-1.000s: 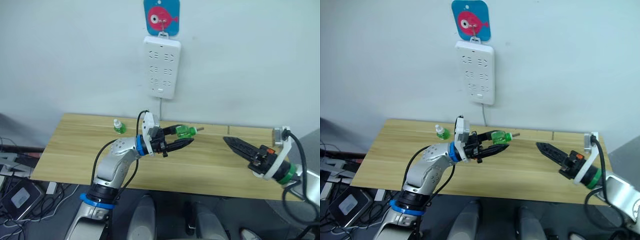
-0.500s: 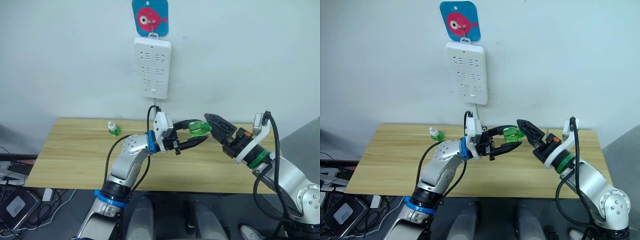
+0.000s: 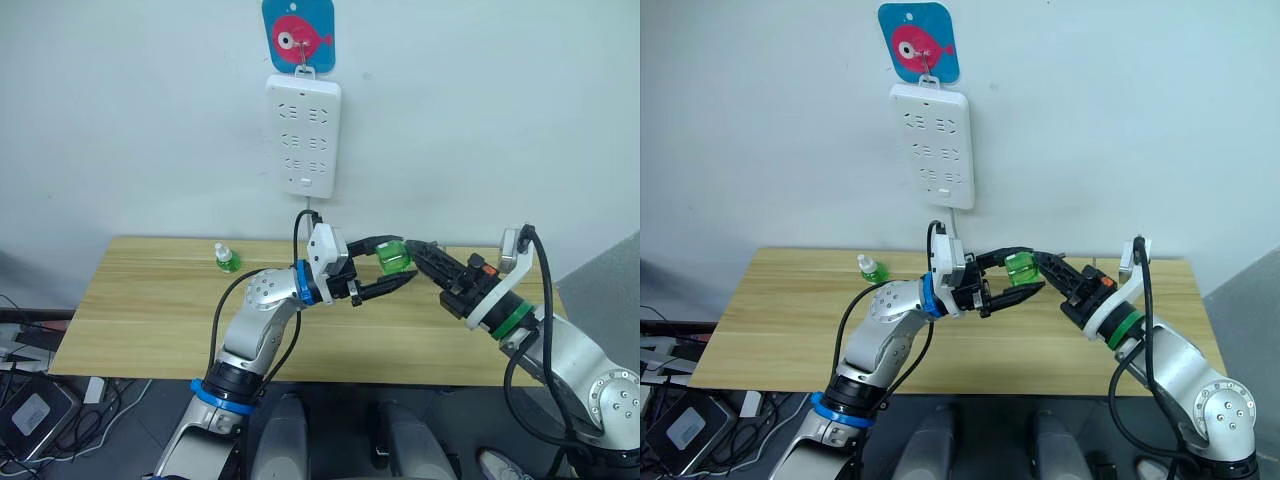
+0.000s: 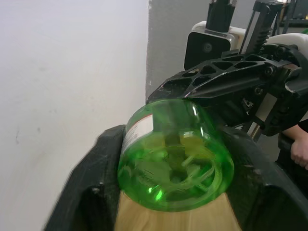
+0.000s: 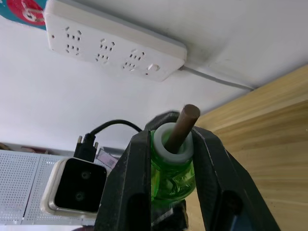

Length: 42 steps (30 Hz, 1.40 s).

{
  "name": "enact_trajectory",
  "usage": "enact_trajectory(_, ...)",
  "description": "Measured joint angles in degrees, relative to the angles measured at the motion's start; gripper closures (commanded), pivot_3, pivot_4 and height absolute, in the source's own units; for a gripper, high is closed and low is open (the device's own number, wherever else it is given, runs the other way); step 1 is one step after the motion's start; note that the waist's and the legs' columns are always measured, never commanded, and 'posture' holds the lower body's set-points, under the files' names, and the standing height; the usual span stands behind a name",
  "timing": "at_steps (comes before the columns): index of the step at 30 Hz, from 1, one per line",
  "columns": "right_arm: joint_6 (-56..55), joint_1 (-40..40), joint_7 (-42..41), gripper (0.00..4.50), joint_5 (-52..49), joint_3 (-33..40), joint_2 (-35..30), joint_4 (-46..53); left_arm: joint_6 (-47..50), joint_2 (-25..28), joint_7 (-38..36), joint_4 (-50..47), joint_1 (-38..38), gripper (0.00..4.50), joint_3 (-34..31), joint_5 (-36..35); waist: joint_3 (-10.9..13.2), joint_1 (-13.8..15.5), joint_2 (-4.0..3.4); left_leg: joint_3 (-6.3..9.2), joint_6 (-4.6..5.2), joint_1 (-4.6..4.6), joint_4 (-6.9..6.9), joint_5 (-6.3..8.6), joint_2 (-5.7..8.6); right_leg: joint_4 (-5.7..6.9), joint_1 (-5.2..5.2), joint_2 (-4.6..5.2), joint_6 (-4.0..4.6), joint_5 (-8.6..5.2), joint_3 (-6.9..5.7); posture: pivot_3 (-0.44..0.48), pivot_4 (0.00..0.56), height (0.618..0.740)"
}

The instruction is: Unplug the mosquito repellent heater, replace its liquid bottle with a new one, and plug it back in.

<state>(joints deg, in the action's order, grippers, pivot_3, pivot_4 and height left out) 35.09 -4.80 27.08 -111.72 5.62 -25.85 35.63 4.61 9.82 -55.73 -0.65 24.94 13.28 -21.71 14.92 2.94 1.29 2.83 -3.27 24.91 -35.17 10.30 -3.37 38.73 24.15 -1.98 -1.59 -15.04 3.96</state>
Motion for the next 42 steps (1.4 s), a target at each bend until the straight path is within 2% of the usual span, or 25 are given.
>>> enact_trajectory(2, -0.07, 0.02, 0.01, 3.69, 0.0, -0.01, -0.23, -0.01, 2.43, 0.37, 0.09, -0.8, 0.0, 0.01, -0.11, -1.0, 0.0, -0.02, 0.0, 0.01, 0.0, 0.0, 0.0, 0.0, 0.0, 0.02, 0.0, 0.0, 0.0, 0.0, -0.01, 0.215, 0.242, 0.74)
enact_trajectory(7, 0.47, 1.29, -1.61, 3.69, 2.15, 2.86, -6.72, -3.08, 6.29, 4.31, -1.53, -1.98, 0.25, 0.0, -0.15, -2.16, 0.0, 0.01, 0.0, -0.02, 0.0, -0.01, -0.01, 0.0, 0.01, 0.02, -0.01, 0.01, 0.01, 0.0, 0.02, 0.224, 0.246, 0.74)
enact_trajectory(10, 3.08, 3.6, -8.89, 3.69, 18.45, 2.46, -15.25, -6.79, 6.26, 9.82, -4.76, -1.86, 0.75, 0.0, 0.01, -0.44, 0.0, 0.12, -0.01, -0.01, 0.0, -0.05, 0.01, 0.0, -0.01, 0.04, 0.01, 0.01, 0.15, -0.09, -0.03, 0.236, 0.247, 0.74)
enact_trajectory(14, -0.18, 2.74, -17.13, 3.69, 45.34, -4.79, -18.67, -12.15, 8.6, 11.51, -6.05, -0.73, 1.16, 0.0, 2.32, 1.91, 0.0, 0.31, -0.01, 0.01, 0.0, -0.07, 0.03, 0.0, -0.01, 0.08, 0.03, -0.01, 0.18, -0.11, -0.07, 0.252, 0.247, 0.74)
enact_trajectory(19, -11.29, -1.54, -23.15, 3.69, 74.26, -14.14, -14.39, -22.37, 6.65, 8.31, -4.8, 2.75, 3.0, 0.0, 4.57, 5.14, 0.01, 0.39, 0.0, -0.02, 0.0, -0.06, 0.04, 0.0, 0.0, 0.09, 0.06, -0.02, 0.17, -0.11, -0.05, 0.251, 0.274, 0.74)
enact_trajectory(24, -20.65, -3.63, -24.36, 3.69, 89.73, -15.79, -6.72, -33.37, 4.1, 7.29, -2.8, 5.17, 4.09, 0.0, 3.66, 6.26, 0.76, 0.37, -0.02, -0.03, -0.01, -0.08, 0.08, 0.0, -0.04, 0.15, 0.09, -0.06, 0.17, -0.11, -0.01, 0.257, 0.356, 0.74)
enact_trajectory(28, -24.81, -3.78, -24.78, 3.69, 95.31, -14.32, -1.9, -38.13, 0.08, 6.16, 0.77, 6.02, 3.28, 0.0, 1.84, 7.88, 2.68, 0.34, -0.05, -0.08, -0.01, -0.08, 0.07, 0.0, -0.05, 0.2, 0.13, -0.06, 0.16, -0.11, 0.05, 0.251, 0.413, 0.74)
enact_trajectory(33, -26.48, -3.77, -25.66, 3.69, 99.6, -12.33, 2.16, -38.69, -1.55, 5.56, 2.67, 6.06, 1.74, 0.0, 2.1, 9.58, 5.39, 0.31, -0.15, -0.09, -0.02, -0.03, 0.11, 0.0, -0.06, 0.23, 0.21, -0.04, 0.11, -0.14, 0.07, 0.253, 0.451, 0.74)
enact_trajectory(36, -28.58, -4.06, -25.83, 3.69, 101.74, -11.12, 4.14, -40.11, -1.0, 4.75, 2.97, 5.71, 1.77, 0.0, 2.46, 9.6, 6.27, 0.33, -0.19, -0.08, -0.04, -0.02, 0.13, 0.0, -0.07, 0.23, 0.22, -0.04, 0.08, -0.16, 0.06, 0.25, 0.445, 0.74)
enact_trajectory(41, -30.84, -5.56, -26.13, 3.69, 105.18, -9.67, 5.94, -42.97, 0.16, 4.34, 3.09, 4.15, 1.76, 0.0, 2.8, 9.57, 6.42, 0.31, -0.16, -0.1, -0.07, -0.04, 0.14, 0.01, -0.06, 0.23, 0.22, 0.01, 0.04, -0.18, 0.08, 0.25, 0.423, 0.74)
enact_trajectory(42, -31.3, -5.8, -26.37, 3.34, 105.83, -9.45, 6.3, -43.5, 0.23, 4.43, 3.03, 3.78, 1.67, 0.0, 2.81, 9.57, 6.42, 0.3, -0.16, -0.1, -0.07, -0.05, 0.13, 0.01, -0.06, 0.23, 0.21, 0.01, 0.04, -0.18, 0.08, 0.25, 0.423, 0.74)
